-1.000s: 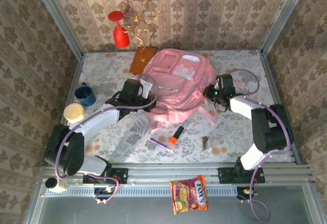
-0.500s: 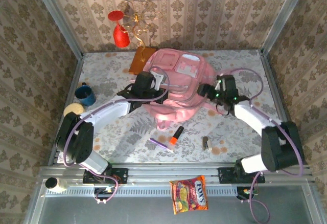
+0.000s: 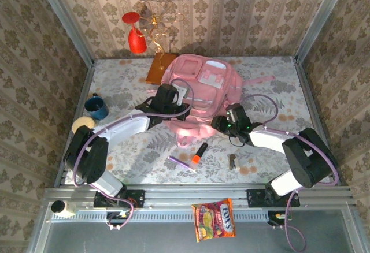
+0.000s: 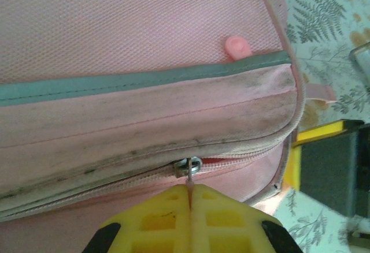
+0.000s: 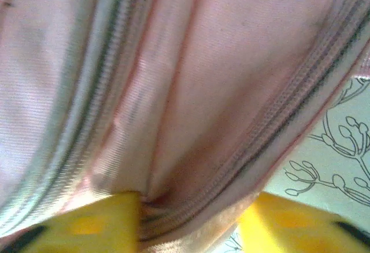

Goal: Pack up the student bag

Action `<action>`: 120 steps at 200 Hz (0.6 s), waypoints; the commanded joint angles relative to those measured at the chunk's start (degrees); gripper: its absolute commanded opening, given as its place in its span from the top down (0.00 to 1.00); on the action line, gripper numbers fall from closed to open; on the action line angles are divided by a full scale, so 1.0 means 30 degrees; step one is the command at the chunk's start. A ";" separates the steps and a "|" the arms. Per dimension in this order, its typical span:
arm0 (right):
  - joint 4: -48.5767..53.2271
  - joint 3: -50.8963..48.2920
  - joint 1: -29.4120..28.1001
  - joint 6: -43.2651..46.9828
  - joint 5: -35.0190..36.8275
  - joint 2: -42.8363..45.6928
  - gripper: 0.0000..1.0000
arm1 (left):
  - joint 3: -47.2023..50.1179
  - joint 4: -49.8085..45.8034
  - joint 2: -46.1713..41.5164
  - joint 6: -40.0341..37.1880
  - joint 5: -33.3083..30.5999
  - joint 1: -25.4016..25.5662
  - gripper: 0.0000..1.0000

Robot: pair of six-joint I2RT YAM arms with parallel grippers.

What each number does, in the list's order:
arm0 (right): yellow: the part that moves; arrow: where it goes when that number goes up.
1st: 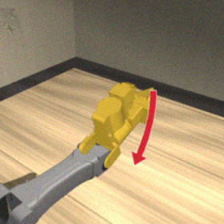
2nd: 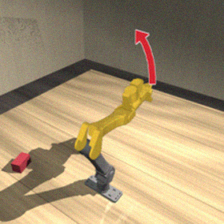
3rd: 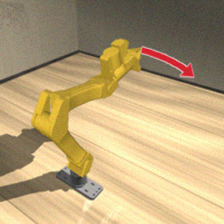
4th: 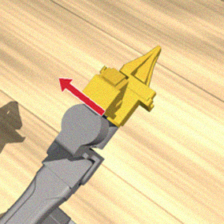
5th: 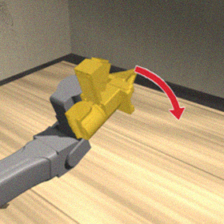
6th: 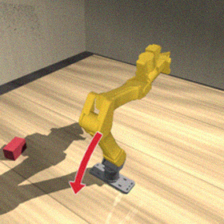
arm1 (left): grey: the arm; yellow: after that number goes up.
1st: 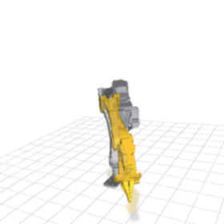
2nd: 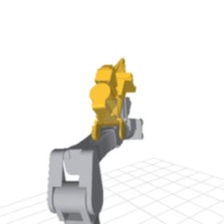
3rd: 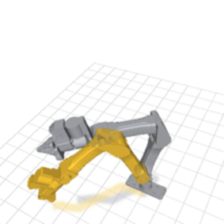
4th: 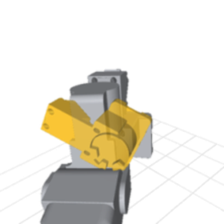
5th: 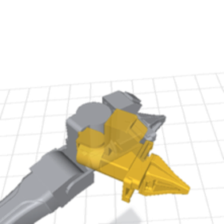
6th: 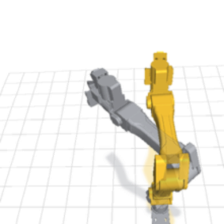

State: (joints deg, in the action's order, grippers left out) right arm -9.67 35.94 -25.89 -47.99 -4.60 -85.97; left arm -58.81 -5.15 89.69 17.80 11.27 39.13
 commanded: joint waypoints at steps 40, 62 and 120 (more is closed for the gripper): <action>0.0550 -0.0609 0.2319 0.1252 0.2450 0.2232 1.00 | 0.0707 -0.2484 -0.0160 -0.3838 -0.4299 -0.0818 1.00; 0.0991 -0.0616 0.3376 0.2067 0.2009 0.3018 1.00 | 0.0767 -0.2569 -0.0155 -0.4551 -0.4879 -0.1377 1.00; 0.2717 0.2405 0.6932 0.4642 -0.1184 -0.0159 1.00 | 0.0307 -0.1564 0.0038 -0.4515 -0.1898 -0.2185 1.00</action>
State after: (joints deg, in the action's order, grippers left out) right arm -3.68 37.93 -9.85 -38.96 -7.31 -81.58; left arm -57.08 -10.07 89.67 4.43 2.46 33.36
